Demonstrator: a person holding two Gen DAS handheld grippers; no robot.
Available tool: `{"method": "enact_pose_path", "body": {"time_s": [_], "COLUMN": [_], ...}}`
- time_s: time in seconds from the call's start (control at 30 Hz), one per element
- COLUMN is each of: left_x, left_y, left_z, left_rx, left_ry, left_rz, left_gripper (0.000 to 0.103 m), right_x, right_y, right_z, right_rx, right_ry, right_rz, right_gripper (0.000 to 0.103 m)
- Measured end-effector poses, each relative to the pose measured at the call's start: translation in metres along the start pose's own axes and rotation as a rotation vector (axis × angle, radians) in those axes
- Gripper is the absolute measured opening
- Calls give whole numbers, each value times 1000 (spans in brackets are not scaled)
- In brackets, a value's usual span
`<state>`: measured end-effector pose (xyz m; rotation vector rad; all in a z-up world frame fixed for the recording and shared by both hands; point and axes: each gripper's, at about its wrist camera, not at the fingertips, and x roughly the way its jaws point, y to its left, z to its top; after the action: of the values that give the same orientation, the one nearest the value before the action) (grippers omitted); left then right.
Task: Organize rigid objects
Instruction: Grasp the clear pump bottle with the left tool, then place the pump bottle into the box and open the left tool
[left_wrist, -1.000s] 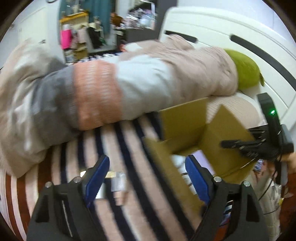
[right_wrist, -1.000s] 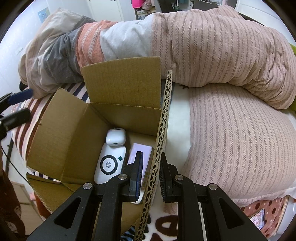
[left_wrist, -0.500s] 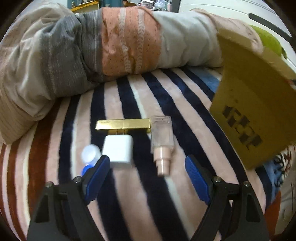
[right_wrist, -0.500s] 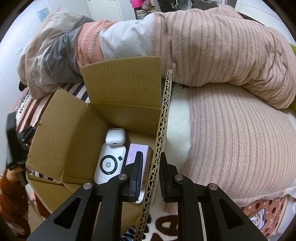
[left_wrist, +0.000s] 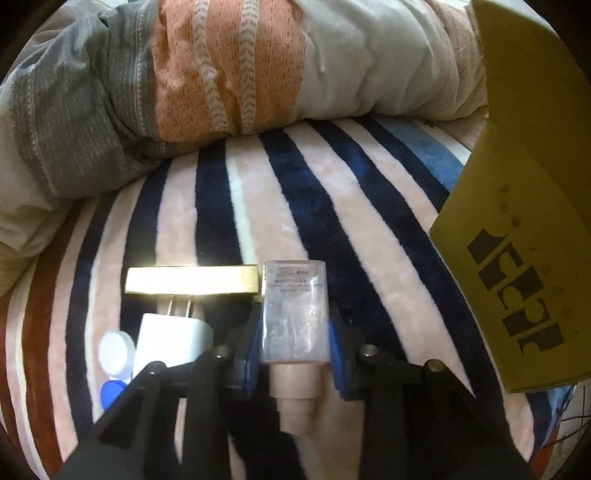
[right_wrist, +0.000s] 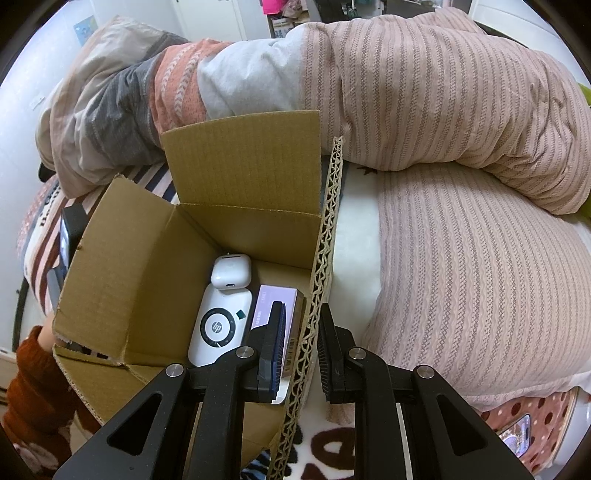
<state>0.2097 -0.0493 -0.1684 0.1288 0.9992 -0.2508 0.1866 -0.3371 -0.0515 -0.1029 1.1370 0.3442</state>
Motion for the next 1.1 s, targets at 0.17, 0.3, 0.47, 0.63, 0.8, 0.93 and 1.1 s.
{"method": "enact_pose_path", "body": {"time_s": [0.17,0.3,0.47,0.63,0.8,0.93,1.1], "left_x": [-46,-103,-166,-186,-141,-105,-90], "left_y": [11,13,-22,-79,-135,-157,-162], "left_z": [5,19,41,73,100,107,102], "left_rx": [0,44,149,194,211,182,193], "left_ry": [-72,-152,-236,-203,-25,66,90], "left_rz": [21,54,10,-164,-258,-272,-240], "left_gripper": [28,28,28,28,28,18,18], "right_x": [0,0,-1,-1,-1,-1,1], "right_y": [0,0,1,2,4,3,4], "right_z": [0,0,-1,0,-1,-2,-5], "right_rx": [0,0,-1,-3,-13,-12,-24], "right_ry": [-1,-2,-5,-4,-7,-9,1], "right_rz": [-2,-2,-4,-7,-12,-8,-14], "right_gripper": [13,13,13,13,13,13,14]}}
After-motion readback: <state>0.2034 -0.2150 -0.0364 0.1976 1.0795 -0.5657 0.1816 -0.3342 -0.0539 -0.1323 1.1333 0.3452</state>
